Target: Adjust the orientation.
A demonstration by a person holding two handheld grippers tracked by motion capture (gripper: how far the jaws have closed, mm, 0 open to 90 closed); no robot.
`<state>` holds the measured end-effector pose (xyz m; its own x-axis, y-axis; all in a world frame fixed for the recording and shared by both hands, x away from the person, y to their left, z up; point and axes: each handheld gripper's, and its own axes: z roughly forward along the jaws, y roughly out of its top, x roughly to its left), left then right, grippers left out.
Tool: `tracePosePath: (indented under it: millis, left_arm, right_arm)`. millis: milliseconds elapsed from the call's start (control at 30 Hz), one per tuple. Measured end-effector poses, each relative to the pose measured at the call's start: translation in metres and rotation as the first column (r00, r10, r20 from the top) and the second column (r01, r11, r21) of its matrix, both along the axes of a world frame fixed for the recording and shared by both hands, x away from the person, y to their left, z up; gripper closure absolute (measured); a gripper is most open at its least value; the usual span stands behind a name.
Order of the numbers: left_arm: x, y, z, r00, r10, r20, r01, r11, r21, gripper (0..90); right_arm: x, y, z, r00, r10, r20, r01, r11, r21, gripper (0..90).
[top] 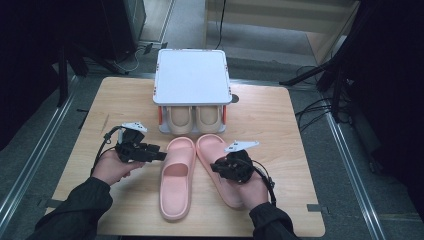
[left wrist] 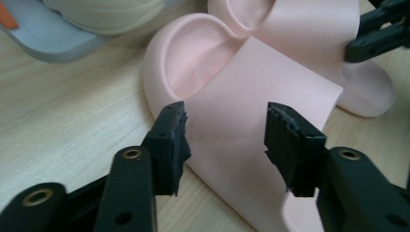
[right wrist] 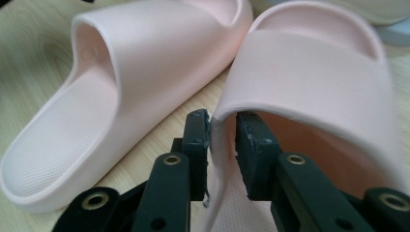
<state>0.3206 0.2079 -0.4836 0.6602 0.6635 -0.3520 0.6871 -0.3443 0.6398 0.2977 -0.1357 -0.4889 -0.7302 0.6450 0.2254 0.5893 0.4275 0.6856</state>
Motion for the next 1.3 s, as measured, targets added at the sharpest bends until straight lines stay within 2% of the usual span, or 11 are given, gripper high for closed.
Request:
tracePosePath:
  millis: [100, 233, 367, 533, 600, 667, 800, 967, 1200, 1300]
  left_arm:
    - [-0.001, 0.002, 0.002, 1.0, 0.002, 0.008, -0.002, 1.0, -0.008, 58.2]
    - [-0.004, 0.004, 0.002, 0.9999, 0.013, 0.01, -0.013, 0.9999, -0.006, 63.6]
    - [-0.006, 0.007, 0.0, 0.9997, 0.023, 0.008, -0.023, 0.9997, 0.002, 66.0]
    - [-0.008, 0.009, -0.006, 0.9997, 0.024, -0.007, -0.024, 0.9995, 0.022, 68.1]
    - [-0.008, 0.009, -0.009, 0.9995, 0.026, -0.02, -0.026, 0.9993, 0.028, 68.0]
    - [-0.009, 0.008, -0.011, 0.9995, 0.026, -0.017, -0.025, 0.999, 0.037, 67.5]
    - [-0.011, 0.01, -0.014, 0.9993, 0.028, -0.025, -0.027, 0.9989, 0.037, 67.7]
    - [-0.012, 0.01, -0.019, 0.9989, 0.031, -0.034, -0.029, 0.9981, 0.055, 68.0]
    - [-0.01, 0.002, -0.027, 0.9971, -0.004, -0.077, 0.011, 0.9958, 0.091, 67.7]
    - [-0.011, -0.001, -0.027, 0.9973, -0.007, -0.073, 0.014, 0.9955, 0.094, 67.9]
  right_arm:
    - [-0.001, -0.011, 0.008, 0.9999, -0.014, -0.009, 0.015, 0.9992, 0.037, 75.2]
    - [-0.003, -0.026, 0.017, 0.9997, -0.023, -0.012, 0.024, 0.9973, 0.07, 81.3]
    - [-0.001, -0.039, 0.026, 0.9992, -0.039, 0.007, 0.038, 0.9946, 0.097, 85.7]
    - [0.016, -0.059, 0.028, 0.9953, -0.089, 0.038, 0.085, 0.9918, 0.095, 87.7]
    - [0.025, -0.066, 0.023, 0.9951, -0.096, 0.023, 0.094, 0.9913, 0.092, 87.7]
    - [0.033, -0.072, 0.017, 0.9945, -0.104, 0.002, 0.104, 0.9895, 0.101, 87.7]
    - [0.047, -0.076, 0.005, 0.9925, -0.122, -0.01, 0.122, 0.9916, 0.043, 87.7]
    - [0.055, -0.073, -0.004, 0.994, -0.109, -0.01, 0.109, 0.9938, -0.02, 87.7]
    - [0.055, -0.063, -0.01, 0.997, -0.075, -0.02, 0.074, 0.9956, -0.058, 86.8]
    - [0.053, -0.059, -0.011, 0.9978, -0.062, -0.023, 0.06, 0.9959, -0.067, 86.6]
